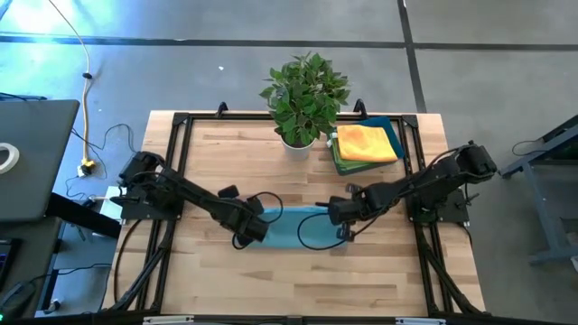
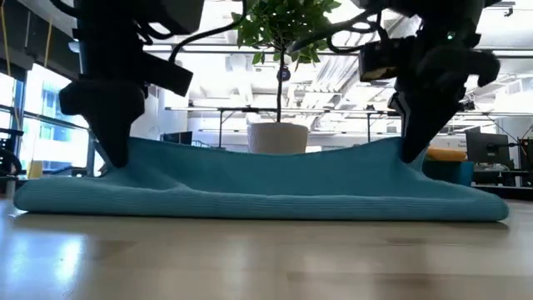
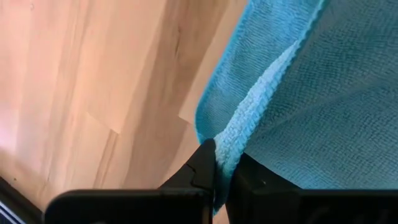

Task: Sort microfiber towel by color & place in baskets
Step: Fold the blue towel

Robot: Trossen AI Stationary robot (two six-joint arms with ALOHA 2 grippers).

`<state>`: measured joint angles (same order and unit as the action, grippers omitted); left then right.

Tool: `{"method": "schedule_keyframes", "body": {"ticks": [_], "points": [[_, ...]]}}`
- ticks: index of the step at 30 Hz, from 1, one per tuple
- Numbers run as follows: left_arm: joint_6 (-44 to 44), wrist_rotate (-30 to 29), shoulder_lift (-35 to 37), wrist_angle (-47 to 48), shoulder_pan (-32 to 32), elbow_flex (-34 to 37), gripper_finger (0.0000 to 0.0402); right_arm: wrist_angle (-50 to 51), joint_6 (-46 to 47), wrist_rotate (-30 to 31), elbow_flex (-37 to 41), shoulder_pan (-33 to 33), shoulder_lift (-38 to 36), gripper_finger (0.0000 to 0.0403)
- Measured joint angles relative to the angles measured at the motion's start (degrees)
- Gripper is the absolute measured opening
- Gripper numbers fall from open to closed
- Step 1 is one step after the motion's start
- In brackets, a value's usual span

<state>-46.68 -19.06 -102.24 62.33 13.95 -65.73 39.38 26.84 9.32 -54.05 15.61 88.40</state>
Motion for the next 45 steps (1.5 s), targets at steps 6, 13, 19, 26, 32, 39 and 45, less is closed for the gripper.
{"method": "schedule_keyframes", "body": {"ticks": [6,13,19,26,32,39,45], "points": [[1.02,-1.16,0.0,-1.26,-1.45,0.46,0.0012,-0.35,-0.18,3.17,0.58,-1.14,0.0,0.0],[3.89,-3.59,0.0,-2.88,-2.78,0.46,0.0013,-0.42,-0.32,3.17,0.58,-2.16,0.0,0.0],[3.88,-3.12,0.0,-2.64,-4.07,0.46,0.0017,0.09,-0.32,2.41,0.58,-2.14,0.0,0.0024],[3.54,1.78,-2.26,-2.0,-5.62,0.44,0.008,3.89,1.16,2.82,0.58,-2.14,0.0,0.0113],[0.84,4.14,-4.42,4.62,-5.81,0.44,0.015,4.92,7.38,-0.61,0.58,-2.07,0.0,0.0139],[5.33,8.03,-0.14,5.23,-4.19,0.39,0.0156,-0.52,18.76,-1.21,0.58,1.07,0.02,0.014],[16.17,9.85,5.21,-4.27,-0.5,0.39,0.0139,-1.95,32.43,3.78,0.58,5.99,0.02,0.014]]}}
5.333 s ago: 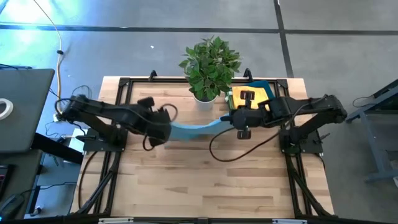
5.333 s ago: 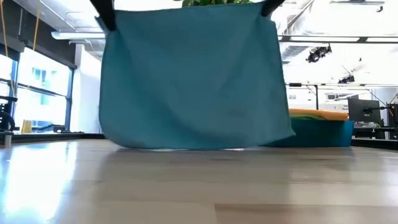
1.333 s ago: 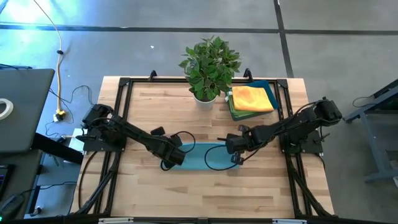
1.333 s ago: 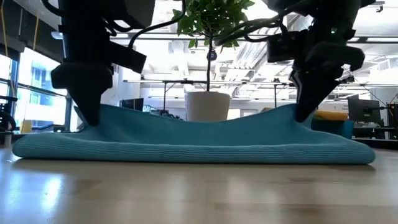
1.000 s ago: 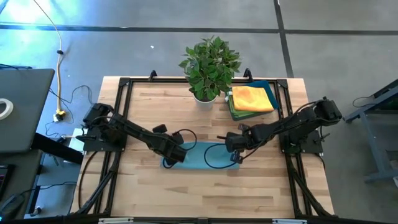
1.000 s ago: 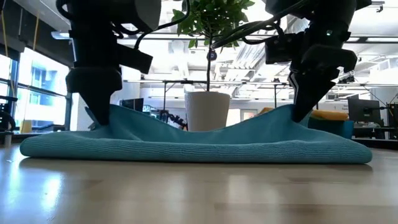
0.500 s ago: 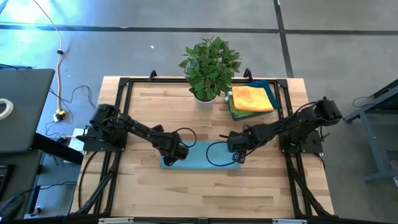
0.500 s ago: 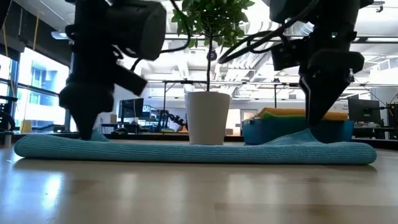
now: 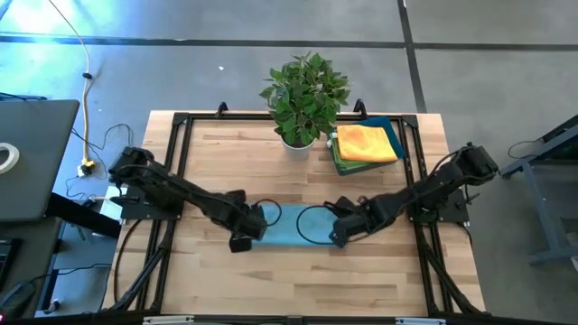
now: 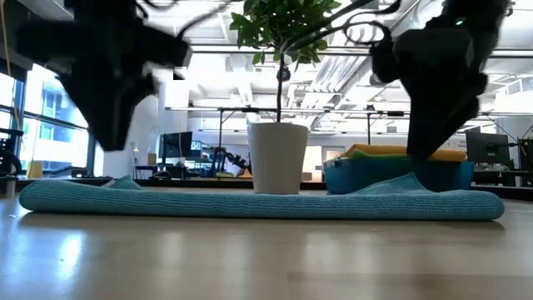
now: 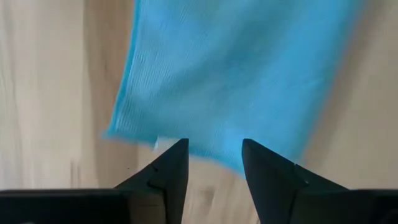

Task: Sort microfiber towel by color & place in baskets
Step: Fold the blue towel

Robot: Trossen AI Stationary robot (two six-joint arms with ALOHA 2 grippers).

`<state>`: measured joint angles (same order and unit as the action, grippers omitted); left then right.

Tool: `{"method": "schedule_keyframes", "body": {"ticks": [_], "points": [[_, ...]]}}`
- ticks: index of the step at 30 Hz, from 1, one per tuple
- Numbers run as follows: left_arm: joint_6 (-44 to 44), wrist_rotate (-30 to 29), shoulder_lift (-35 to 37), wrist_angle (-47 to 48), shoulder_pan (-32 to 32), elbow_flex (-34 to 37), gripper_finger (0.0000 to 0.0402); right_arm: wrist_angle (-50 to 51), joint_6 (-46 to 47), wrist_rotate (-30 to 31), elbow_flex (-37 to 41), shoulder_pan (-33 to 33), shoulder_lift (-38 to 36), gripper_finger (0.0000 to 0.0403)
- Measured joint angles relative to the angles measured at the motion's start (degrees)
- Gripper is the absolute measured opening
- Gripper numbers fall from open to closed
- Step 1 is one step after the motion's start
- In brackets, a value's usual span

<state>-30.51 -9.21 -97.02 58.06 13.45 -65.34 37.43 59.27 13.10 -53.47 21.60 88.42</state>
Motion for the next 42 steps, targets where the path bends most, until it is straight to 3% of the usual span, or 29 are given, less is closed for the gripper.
{"method": "schedule_keyframes", "body": {"ticks": [4,7,13,20,30,37,42], "points": [[2.69,-2.7,1.68,-6.0,1.96,1.35,0.0134,0.1,8.68,5.27,0.0,4.27,0.0,0.014],[2.26,-1.18,1.43,-11.49,2.35,6.13,0.0134,-1.98,15.26,9.62,2.1,7.11,-0.02,0.014],[-1.39,1.71,1.32,-22.71,2.88,14.93,0.0133,-8.93,27.5,10.25,8.39,9.41,0.04,0.014],[-3.15,2.77,1.63,-29.25,3.67,17.68,0.0133,-12.71,40.45,8.72,13.24,9.58,0.04,0.0141],[-6.63,3.45,0.64,-34.08,4.66,17.66,0.0133,-13.11,41.55,7.22,13.46,9.55,0.02,0.0193],[-8.49,3.52,0.58,-34.1,4.65,17.68,0.0133,-9.77,42.29,4.12,13.38,9.49,-0.07,0.0196],[-9.75,3.54,0.53,-34.14,4.6,17.68,0.0133,-14.36,39.44,5.07,13.66,9.51,0.0,0.0191]]}}
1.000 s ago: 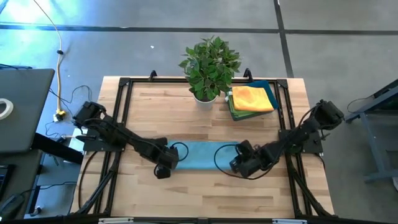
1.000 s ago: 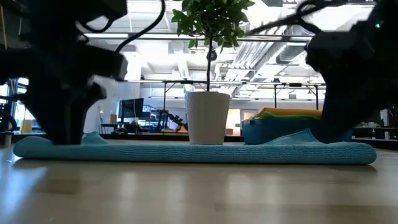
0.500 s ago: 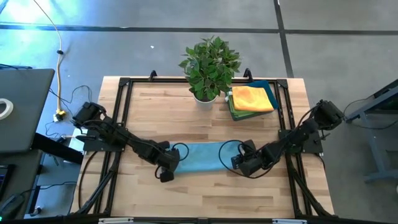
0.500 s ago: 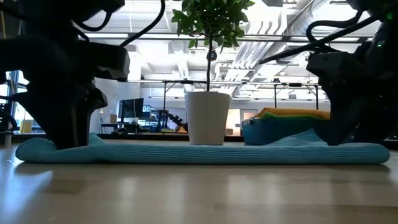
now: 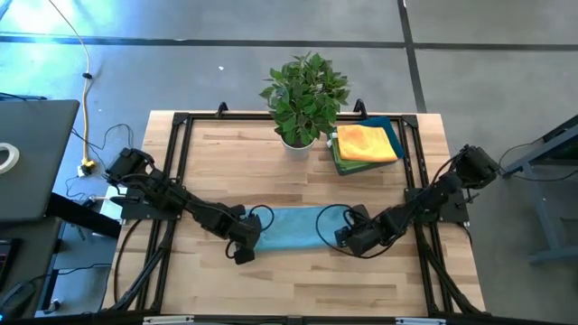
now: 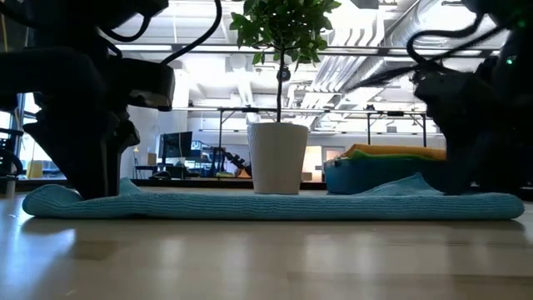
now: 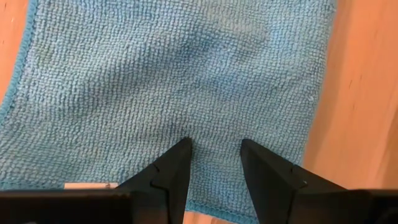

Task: Sort microfiber towel by color & place in baskets
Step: Fold the blue towel

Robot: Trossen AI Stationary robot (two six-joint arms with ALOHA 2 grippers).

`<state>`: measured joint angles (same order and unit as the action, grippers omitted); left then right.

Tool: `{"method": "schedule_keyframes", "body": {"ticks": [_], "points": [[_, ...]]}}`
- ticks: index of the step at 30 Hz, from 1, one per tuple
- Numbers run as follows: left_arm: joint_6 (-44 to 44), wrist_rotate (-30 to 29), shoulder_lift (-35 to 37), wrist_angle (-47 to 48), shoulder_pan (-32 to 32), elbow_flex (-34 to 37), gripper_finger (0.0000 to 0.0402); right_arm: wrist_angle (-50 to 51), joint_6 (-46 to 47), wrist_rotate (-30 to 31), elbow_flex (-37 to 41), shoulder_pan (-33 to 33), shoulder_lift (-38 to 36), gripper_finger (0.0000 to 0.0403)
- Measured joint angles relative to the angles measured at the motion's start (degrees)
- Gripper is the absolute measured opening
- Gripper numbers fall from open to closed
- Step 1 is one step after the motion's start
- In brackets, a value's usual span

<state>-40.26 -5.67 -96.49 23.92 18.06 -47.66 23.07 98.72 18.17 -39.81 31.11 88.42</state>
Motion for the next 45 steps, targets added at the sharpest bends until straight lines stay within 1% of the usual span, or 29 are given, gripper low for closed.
{"method": "schedule_keyframes", "body": {"ticks": [2,6,10,14,21,23,27,30,35,39,45], "points": [[-0.07,-0.03,0.42,0.02,-0.04,0.07,0.0133,-3.24,-0.64,0.89,-0.31,0.0,0.21,0.0188],[-0.16,-0.78,0.57,0.18,-0.15,-0.06,0.0133,-3.62,-0.02,0.26,-0.35,-0.31,2.55,0.0175],[-0.16,-0.99,0.48,0.74,-0.28,-0.99,0.0133,-4.11,0.5,0.85,-0.5,-0.22,4.83,0.0151],[-0.15,-1.07,0.48,0.96,-0.32,-2.76,0.0133,-2.65,0.83,0.13,-0.39,-0.29,4.28,0.011],[-0.13,-1.25,1.03,2.28,-0.3,-6.97,0.0133,-0.36,0.48,-0.65,-0.28,-0.33,3.28,0.0013],[-0.12,-1.27,1.03,2.29,-0.3,-8.47,0.0133,-0.18,0.48,-0.83,-0.28,-0.33,3.28,0.0006],[-0.15,-1.35,1.03,4.97,-0.3,-11.73,0.0133,1.99,1.69,-1.42,-0.68,-0.33,2.97,0.0009],[-0.12,-1.92,1.03,7.94,-0.3,-14.31,0.0133,8.59,1.53,-3.15,-2.99,-0.37,3.1,0.0003],[-0.09,-3.48,1.09,13.76,-0.3,-18.74,0.0133,24.85,1.27,-6.94,-7.69,-0.33,3.3,0.0002],[-0.09,-4.64,1.09,18.0,-0.3,-21.84,0.0133,36.0,1.17,-10.68,-11.18,-0.33,3.19,0.0001],[-0.09,-6.09,1.13,24.03,-0.3,-25.93,0.0133,50.14,0.24,-15.68,-17.77,-0.33,3.15,0.0001]]}}
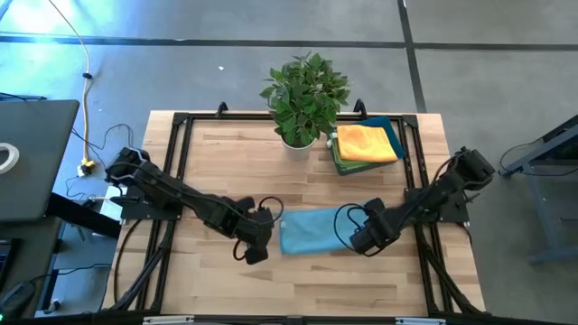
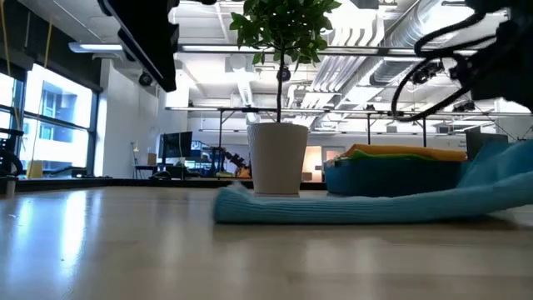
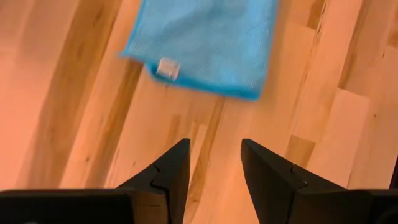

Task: Sort microfiber towel by color & place in baskets
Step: Fold the blue towel

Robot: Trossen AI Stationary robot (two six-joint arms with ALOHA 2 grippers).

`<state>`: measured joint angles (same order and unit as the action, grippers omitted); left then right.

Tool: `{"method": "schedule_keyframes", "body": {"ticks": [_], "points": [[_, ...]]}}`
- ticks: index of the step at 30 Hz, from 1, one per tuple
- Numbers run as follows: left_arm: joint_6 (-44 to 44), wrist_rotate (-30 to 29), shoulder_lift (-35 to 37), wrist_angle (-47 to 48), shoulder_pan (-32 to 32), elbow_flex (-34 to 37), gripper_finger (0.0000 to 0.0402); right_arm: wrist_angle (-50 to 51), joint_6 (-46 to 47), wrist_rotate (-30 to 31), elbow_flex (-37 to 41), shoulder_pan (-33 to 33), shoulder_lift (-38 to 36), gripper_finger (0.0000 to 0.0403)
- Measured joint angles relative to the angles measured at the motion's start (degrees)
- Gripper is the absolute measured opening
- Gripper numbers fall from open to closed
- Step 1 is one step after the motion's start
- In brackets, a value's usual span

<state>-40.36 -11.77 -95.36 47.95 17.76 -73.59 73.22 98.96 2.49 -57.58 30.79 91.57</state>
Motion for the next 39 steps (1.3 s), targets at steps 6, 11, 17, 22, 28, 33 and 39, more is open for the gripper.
{"method": "schedule_keyframes", "body": {"ticks": [6,11,17,22,28,33,39], "points": [[0.0,-0.9,0.01,5.86,0.0,-3.98,0.0133,5.64,0.09,-2.12,-7.38,-0.02,-0.07,0.0001],[0.0,-0.9,0.01,9.6,0.07,-8.46,0.0133,3.62,2.25,-2.06,-10.56,-0.02,0.36,0.0001],[-0.02,-1.34,0.03,12.42,1.5,-15.87,0.0133,-3.06,2.53,-1.15,-10.93,-0.02,1.59,0.0],[0.21,-1.94,0.03,12.74,3.0,-21.58,0.0133,-10.3,1.16,1.83,-10.93,-0.02,1.95,0.0],[5.83,-3.55,0.05,15.39,5.09,-27.97,0.0133,-17.94,2.92,7.81,-10.95,-0.07,1.95,0.0],[9.62,-3.84,0.05,23.57,6.17,-34.67,0.0133,-23.59,4.61,12.57,-10.93,-0.85,1.95,0.0],[10.86,-5.65,0.12,32.9,7.62,-41.26,0.0133,-29.14,5.58,14.87,-10.95,-3.02,3.98,0.0]]}}
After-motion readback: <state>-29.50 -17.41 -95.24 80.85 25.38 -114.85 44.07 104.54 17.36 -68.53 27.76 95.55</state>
